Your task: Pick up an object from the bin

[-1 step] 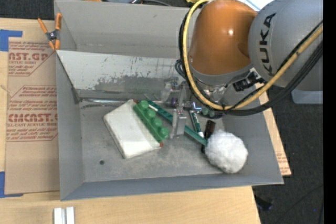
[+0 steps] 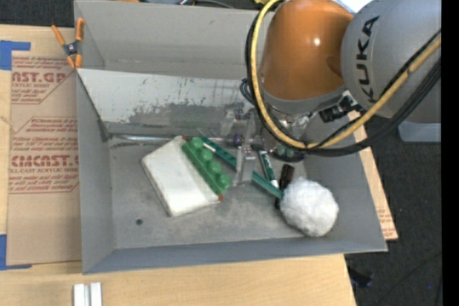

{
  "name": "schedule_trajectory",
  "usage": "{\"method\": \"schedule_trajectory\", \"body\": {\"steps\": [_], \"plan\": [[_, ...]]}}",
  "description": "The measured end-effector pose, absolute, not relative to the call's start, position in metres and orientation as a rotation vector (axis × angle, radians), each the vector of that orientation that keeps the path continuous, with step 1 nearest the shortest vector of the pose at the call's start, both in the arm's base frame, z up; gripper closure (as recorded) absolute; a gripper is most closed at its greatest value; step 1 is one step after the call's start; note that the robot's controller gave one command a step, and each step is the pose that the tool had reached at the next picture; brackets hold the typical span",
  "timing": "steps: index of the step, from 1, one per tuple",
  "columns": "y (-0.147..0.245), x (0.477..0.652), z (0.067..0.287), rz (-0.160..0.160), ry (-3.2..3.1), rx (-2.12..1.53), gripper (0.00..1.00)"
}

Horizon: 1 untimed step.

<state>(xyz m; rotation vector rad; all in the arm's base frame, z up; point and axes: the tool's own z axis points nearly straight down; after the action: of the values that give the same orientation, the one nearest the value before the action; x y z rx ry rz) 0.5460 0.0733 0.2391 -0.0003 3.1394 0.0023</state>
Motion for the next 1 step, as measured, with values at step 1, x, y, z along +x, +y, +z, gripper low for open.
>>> {"method": "schedule_trajectory", "body": {"steps": [1], "plan": [[0.0526, 0.5701, 0.1567, 0.002, 3.135, 0.257, 0.0]]}}
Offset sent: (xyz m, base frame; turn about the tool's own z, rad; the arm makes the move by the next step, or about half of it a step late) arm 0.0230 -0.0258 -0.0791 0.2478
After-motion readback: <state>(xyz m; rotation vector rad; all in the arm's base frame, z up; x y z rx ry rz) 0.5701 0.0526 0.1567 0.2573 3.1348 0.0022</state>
